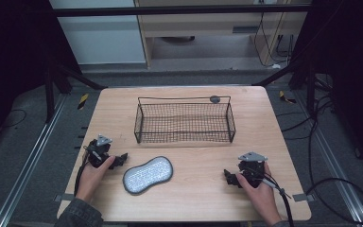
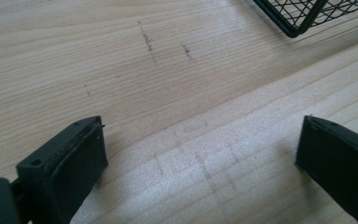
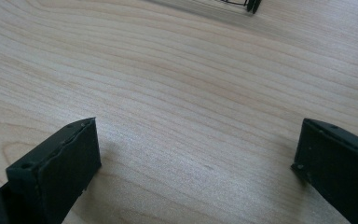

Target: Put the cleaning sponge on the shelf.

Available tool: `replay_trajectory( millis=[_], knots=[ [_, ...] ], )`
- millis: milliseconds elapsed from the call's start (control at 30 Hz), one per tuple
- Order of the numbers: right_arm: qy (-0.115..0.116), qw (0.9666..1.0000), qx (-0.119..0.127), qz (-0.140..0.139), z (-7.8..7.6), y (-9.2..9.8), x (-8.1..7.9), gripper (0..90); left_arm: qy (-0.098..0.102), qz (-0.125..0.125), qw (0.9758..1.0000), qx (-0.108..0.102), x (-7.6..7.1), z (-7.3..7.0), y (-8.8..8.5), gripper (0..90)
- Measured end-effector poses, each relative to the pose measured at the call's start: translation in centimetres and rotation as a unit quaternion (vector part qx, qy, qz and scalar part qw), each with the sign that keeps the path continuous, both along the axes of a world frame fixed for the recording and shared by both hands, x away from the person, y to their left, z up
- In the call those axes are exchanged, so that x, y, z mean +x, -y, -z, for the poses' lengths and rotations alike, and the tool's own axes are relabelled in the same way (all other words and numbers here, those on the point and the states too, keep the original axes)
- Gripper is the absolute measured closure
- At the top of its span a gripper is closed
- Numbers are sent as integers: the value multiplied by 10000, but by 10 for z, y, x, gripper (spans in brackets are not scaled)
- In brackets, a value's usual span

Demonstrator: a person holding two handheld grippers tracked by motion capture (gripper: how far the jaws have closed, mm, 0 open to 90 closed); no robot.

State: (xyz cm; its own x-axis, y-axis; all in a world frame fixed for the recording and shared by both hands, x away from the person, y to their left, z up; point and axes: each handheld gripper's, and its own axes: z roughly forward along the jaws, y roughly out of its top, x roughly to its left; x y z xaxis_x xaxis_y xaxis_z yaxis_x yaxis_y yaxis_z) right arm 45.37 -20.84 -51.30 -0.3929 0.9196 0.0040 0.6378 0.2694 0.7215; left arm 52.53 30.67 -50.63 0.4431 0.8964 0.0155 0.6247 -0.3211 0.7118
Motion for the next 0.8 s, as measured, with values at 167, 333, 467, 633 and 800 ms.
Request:
replay_trajectory(
  millis=[167,333,467,633,800],
  knots=[
    [17,10000,-39,-26,0,0,1,3,43,42,9999,-128,-4,-16,-2,38],
    [20,10000,-41,-31,0,1,1,4,172,230,9995,-98,-13,-37,2,38],
    [18,10000,-30,-28,0,0,1,4,98,525,9985,73,-17,-47,9,33],
    [19,10000,-32,-27,0,0,1,4,6,965,9947,366,-25,-57,23,39],
    [18,10000,-32,-28,0,0,1,4,-1,1267,9901,598,-34,-65,42,51]
  ],
)
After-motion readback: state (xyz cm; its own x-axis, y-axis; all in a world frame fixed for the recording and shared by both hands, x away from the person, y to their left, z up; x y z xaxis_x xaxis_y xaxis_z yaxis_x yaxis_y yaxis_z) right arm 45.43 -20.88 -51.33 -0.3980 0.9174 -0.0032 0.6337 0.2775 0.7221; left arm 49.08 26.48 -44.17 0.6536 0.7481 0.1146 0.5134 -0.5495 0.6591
